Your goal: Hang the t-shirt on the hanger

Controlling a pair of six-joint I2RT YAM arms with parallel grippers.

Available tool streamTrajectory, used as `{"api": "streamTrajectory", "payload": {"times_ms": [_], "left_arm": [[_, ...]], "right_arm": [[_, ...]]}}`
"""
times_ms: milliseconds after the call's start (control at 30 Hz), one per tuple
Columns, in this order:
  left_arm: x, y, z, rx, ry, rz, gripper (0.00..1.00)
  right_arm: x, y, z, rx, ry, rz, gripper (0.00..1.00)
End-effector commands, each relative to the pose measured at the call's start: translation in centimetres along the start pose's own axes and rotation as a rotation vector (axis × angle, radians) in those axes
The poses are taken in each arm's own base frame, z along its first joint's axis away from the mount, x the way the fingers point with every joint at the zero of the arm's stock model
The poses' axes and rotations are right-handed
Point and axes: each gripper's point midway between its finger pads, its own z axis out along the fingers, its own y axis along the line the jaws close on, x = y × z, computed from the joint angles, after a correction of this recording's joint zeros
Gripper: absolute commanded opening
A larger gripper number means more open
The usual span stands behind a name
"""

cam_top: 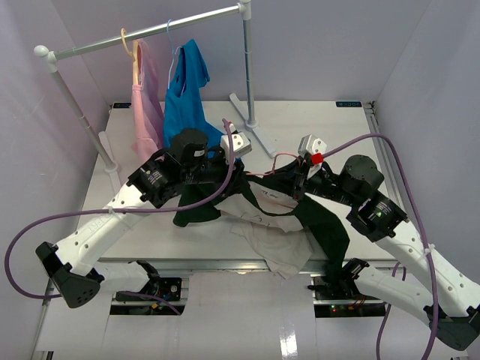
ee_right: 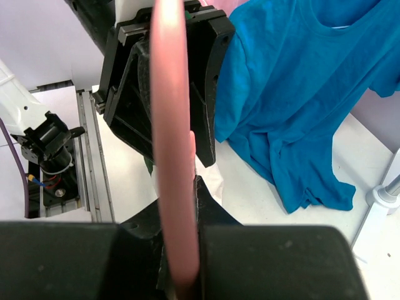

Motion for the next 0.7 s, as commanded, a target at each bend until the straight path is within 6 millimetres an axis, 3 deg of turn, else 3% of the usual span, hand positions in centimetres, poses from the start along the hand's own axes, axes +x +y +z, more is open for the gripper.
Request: {"api": "streamTrajectory", "payload": {"times_ms": [0, 67, 167, 333, 500, 667], "left_arm": [[-3.5, 1.2, -3.2, -0.160, -0.107, -0.001, 0.36], [-3.8, 0.9, -3.7, -0.152, -0.118, -0.002, 0.40], [-4.3, 0.1, -3.9, -0.118, -0.132, -0.005, 0.40], [-3.3, 1.2, -4.5, -0.187, -0.105, 0.014, 0.40], [-2.6, 0.8, -4.8, -0.170, -0.080, 0.025, 0.52], [-3.3, -0.3, -5.3, -0.119, -0.098, 0.042, 0.63]], "right_arm": [[-2.4, -1.5, -1.3, 0.104, 0.001, -0.056, 0.08], [-3.0, -1.4, -1.5, 0.103, 0.014, -0.051, 0.08], [-2.1, -1.2, -1.1, 0.081, 0.065, -0.026, 0.08], [-2.5, -1.5, -2.1, 0.115, 0.057, -0.058, 0.08], [-3.4, -2.0, -2.9, 0.157, 0.055, -0.077, 0.08], [-2.8, -2.1, -2.7, 0.157, 0.078, -0.075, 0.08]]}}
